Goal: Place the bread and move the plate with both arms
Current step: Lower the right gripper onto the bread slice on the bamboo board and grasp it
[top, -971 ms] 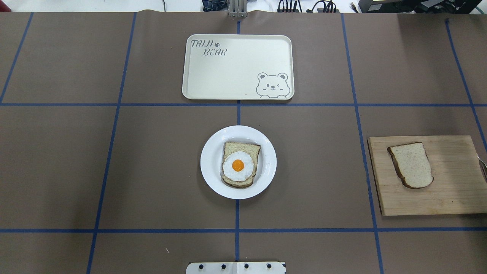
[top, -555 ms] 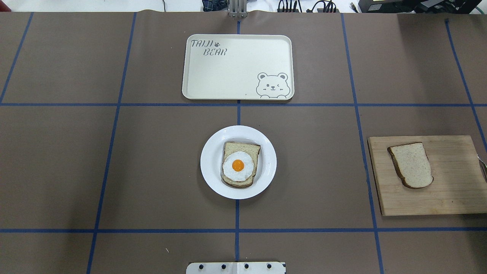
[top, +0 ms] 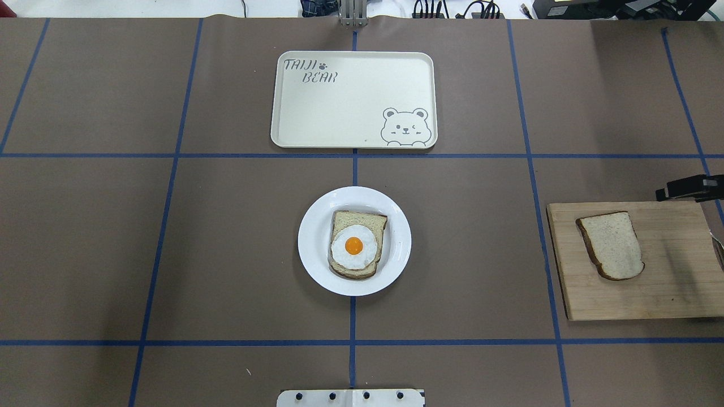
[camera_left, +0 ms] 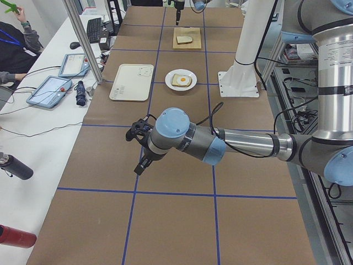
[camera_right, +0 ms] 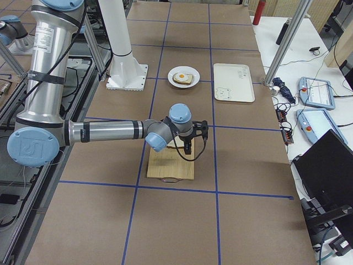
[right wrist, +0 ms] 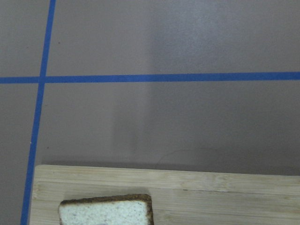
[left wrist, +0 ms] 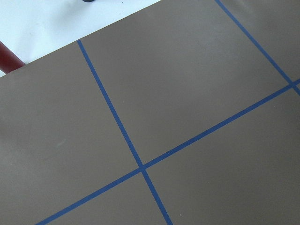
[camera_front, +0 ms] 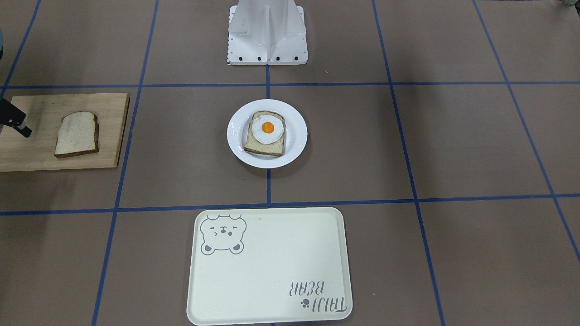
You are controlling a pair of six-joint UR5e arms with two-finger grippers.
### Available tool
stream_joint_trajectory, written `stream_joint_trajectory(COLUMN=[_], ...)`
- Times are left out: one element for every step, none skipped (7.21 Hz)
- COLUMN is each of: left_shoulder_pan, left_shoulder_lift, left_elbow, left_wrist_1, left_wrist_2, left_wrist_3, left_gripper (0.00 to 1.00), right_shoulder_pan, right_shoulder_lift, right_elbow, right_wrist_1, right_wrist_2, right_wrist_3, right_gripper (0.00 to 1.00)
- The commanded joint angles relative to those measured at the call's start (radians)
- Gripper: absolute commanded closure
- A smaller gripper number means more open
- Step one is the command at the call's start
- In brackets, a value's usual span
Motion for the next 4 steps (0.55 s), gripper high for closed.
stream_joint_trajectory(left_shoulder_pan=[0.000, 0.000, 0.000, 0.000], left_shoulder_lift=[0.000, 0.000, 0.000, 0.000], left_elbow=[0.000, -0.002, -0.002, -0.004], left_wrist_1=[-0.001, -0.003, -0.004, -0.004], left_wrist_2=[0.000, 0.000, -0.001, 0.000], left_wrist_3=[0.000, 0.000, 0.000, 0.000], left_gripper=[0.01, 0.01, 0.01, 0.01], right_shoulder_pan=[-0.094, -0.106, -0.116, -0.131], right_shoulder_lift=[0.020, 0.034, 0.042, 0.040], right_elbow=[-0.079, -0.104, -0.117, -0.116], right_wrist_1=[0.119, 0.135, 0.136, 0.136], right_wrist_2=[-0.053, -0.076, -0.076, -0.076], right_wrist_3=[0.065, 0.065, 0.064, 0.065], right_gripper=[0.28, 0.31, 0.34, 0.36])
